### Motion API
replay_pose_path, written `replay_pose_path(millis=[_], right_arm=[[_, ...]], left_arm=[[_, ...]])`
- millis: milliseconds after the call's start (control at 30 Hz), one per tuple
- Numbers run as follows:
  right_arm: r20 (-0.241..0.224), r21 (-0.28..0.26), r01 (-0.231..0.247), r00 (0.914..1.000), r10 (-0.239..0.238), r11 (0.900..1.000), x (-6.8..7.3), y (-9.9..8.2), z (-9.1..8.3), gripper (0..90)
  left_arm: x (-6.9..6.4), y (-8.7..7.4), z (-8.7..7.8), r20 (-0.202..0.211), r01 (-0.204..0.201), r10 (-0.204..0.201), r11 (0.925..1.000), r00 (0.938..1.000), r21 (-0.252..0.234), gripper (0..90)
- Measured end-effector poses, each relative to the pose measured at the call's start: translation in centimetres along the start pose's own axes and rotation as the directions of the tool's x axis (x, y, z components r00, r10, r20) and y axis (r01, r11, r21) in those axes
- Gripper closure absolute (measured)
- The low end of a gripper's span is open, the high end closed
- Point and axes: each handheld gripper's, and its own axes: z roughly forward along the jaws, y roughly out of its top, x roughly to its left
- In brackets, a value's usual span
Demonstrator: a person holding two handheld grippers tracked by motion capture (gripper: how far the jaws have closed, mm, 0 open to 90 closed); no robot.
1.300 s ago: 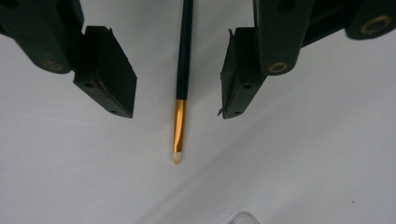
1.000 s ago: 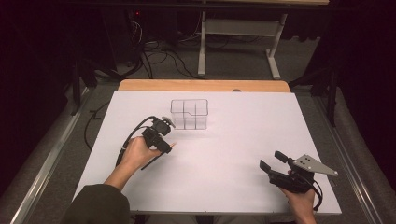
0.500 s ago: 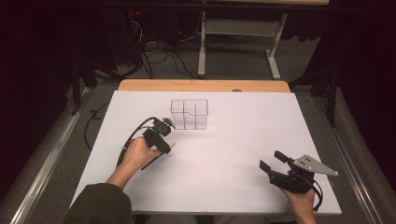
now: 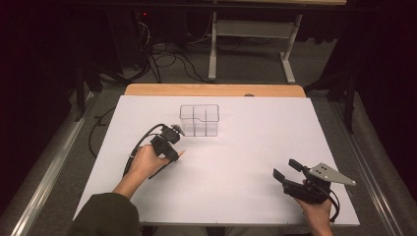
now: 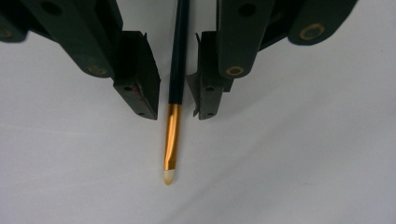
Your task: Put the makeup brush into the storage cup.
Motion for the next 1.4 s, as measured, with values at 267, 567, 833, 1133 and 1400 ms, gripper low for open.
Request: replay_pose_path(millis=[267, 567, 833, 1133, 1400], right_arm=[[-0.001, 0.002, 0.000, 1.0000, 0.000, 1.0000, 0.01, 0.00, 0.01, 29.2], [0.001, 0.003, 0.000, 1.0000, 0.000, 1.0000, 0.00, -0.01, 0.04, 29.2], [0.001, 0.007, 0.003, 1.0000, -0.003, 1.0000, 0.00, 0.00, 0.06, 29.3], [0.001, 0.011, 0.009, 1.0000, -0.009, 0.9999, 0.01, -0.01, 0.08, 29.5], [-0.001, 0.011, 0.009, 1.0000, -0.009, 0.9999, 0.04, 0.00, 0.07, 29.6]], left_arm=[[0.04, -0.12, 0.37, 0.008, 0.003, -0.003, 1.0000, 1.0000, 0.007, 72.3], [0.02, -0.09, 0.40, 0.011, -0.010, 0.009, 0.9998, 0.9999, 0.019, 75.5], [0.03, -0.12, 0.40, 0.022, -0.016, 0.016, 0.9997, 0.9996, 0.019, 78.6], [0.05, -0.15, 0.45, 0.037, -0.030, 0.030, 0.9994, 0.9989, 0.016, 82.4], [0.22, -0.12, 0.42, 0.043, -0.028, 0.027, 0.9994, 0.9987, 0.022, 82.7]])
